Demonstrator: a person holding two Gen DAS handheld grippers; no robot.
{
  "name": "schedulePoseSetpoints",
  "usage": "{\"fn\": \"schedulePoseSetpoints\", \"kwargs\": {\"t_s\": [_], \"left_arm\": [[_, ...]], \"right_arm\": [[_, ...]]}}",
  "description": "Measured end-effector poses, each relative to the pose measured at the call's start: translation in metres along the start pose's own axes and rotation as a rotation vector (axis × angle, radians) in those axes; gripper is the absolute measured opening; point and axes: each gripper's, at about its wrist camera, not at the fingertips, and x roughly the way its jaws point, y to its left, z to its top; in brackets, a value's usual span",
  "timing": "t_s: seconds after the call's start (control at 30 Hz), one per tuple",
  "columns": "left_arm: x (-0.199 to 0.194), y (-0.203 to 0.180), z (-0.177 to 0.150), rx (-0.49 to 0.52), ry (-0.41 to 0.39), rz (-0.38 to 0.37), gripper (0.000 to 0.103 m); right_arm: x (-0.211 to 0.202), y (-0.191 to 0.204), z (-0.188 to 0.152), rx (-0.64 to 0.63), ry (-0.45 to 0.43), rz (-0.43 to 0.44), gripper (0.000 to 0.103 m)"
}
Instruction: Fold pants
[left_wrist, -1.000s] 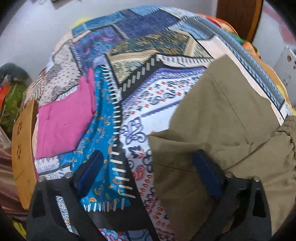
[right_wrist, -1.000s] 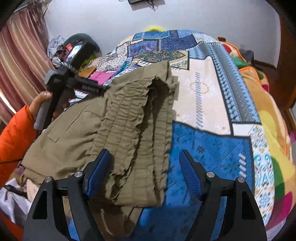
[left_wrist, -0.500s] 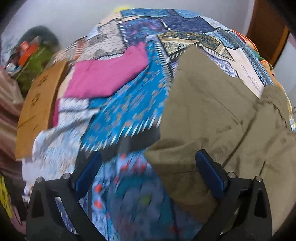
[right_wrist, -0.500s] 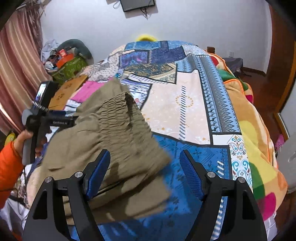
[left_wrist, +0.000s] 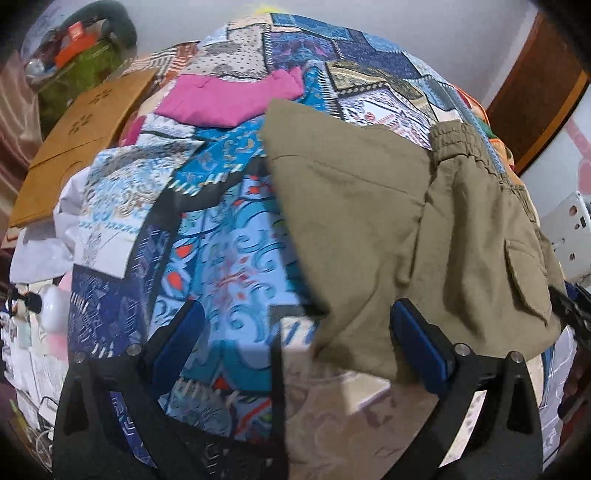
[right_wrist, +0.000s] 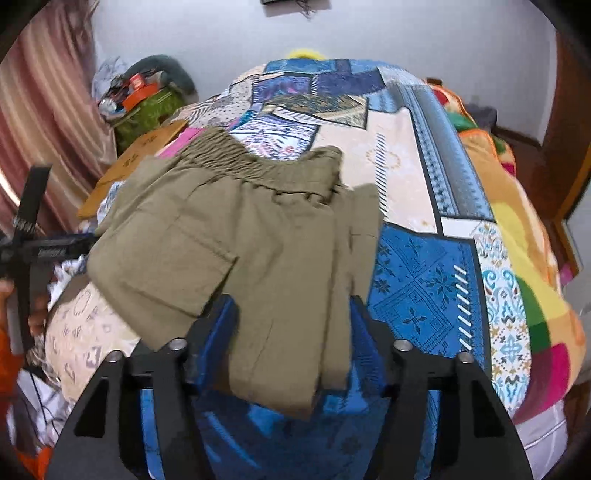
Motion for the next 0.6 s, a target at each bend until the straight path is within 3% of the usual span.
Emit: {"fn": "schedulePoseSetpoints", "kwargs": {"t_s": [0.03,0.23,0.3,0.33,0.4,0.6], "left_arm": [[-0.002,0.003,-0.003,0.005,-0.013,0.039,0.103],[-0.009,0.024,-0.017,-0.010,-0.013,0.100,0.103],[-0.010,0.032,-0.021,-0.014,-0.005,0.179,0.096],[-0.010,0.037,-0.022,-0.019,0.005,0.181,0.093],[-0.015,0.049,-0.022,-0.058,0.022,0.145,0.086],[-0.037,0.043,0.003,-0.046,-0.049,0.026,0.086]], "right_arm": [[0.002,-0.004,0.001,0.005,-0.005,-0.014,0.052],[0.011,-0.013,0.003,0.007,-0.012,-0.035,0.051],[0.011,-0.012,0.003,0.000,-0.016,-0.042,0.052],[0.010,-0.011,0.004,-0.003,-0.017,-0.047,0.052],[0.008,-0.010,0.004,-0.004,-0.021,-0.057,0.052],[0.000,-0.017,0.007,0.043,-0.015,-0.027,0.052]]}}
